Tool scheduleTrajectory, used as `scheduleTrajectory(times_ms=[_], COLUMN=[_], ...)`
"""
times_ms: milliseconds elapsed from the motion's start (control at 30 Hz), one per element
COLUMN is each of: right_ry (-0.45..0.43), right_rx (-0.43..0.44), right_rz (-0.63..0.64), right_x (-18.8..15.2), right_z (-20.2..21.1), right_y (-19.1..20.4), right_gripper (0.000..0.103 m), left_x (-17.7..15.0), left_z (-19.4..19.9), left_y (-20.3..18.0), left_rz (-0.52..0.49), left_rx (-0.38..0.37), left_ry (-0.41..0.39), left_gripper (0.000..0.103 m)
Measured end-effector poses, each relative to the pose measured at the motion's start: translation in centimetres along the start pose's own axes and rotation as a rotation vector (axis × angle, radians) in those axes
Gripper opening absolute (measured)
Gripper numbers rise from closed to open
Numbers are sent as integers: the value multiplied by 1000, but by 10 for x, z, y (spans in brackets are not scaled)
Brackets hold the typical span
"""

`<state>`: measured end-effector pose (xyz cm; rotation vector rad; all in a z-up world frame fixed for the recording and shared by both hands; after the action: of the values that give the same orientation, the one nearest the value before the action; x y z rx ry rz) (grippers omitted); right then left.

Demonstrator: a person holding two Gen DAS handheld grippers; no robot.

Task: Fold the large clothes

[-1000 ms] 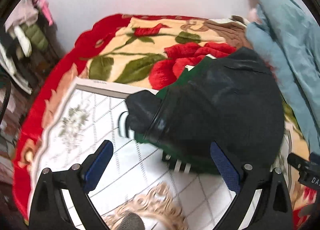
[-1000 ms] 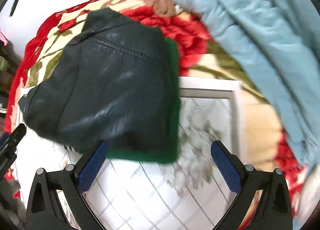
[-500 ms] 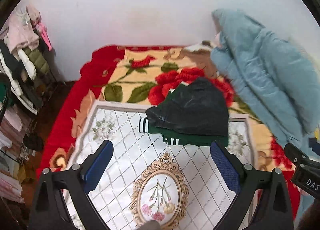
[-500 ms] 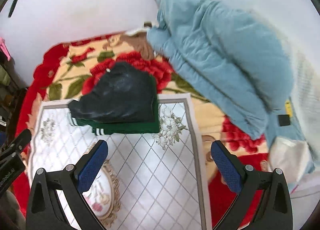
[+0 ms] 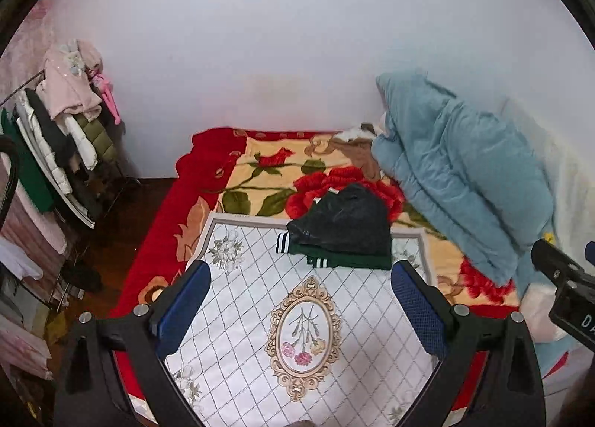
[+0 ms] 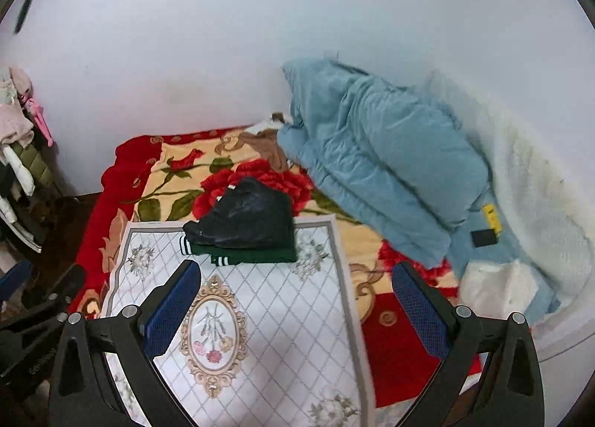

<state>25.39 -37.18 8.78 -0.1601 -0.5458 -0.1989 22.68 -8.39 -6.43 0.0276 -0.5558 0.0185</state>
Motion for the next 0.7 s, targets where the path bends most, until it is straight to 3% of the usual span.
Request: scheduleTrajectory(times_ms=[300, 700], right_ry=[-103, -131], right_rx=[-12, -26], right_rz=[13, 19], right_x=[-16, -20], right_z=[80, 98], right_y=[-18, -28], right_gripper=[103, 103], left_x=[-9, -22], left_z=[51, 74], left_y=[-6, -12], left_rz=[-15, -5], left_rx=[-6, 5], left_ry=[-78, -114], left_gripper=[99, 102])
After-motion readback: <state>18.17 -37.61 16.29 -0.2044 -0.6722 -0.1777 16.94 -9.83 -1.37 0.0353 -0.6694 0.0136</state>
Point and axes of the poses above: each gripper's, at about its wrist camera, not at the fingertips, and z roughly against the way its jaws point, y to its left, x to its top, the point moved 4 cm from there along -z, roughly the way its jaws point, and after that the axes turned 13 degrees about y, right-handed, at the moved point
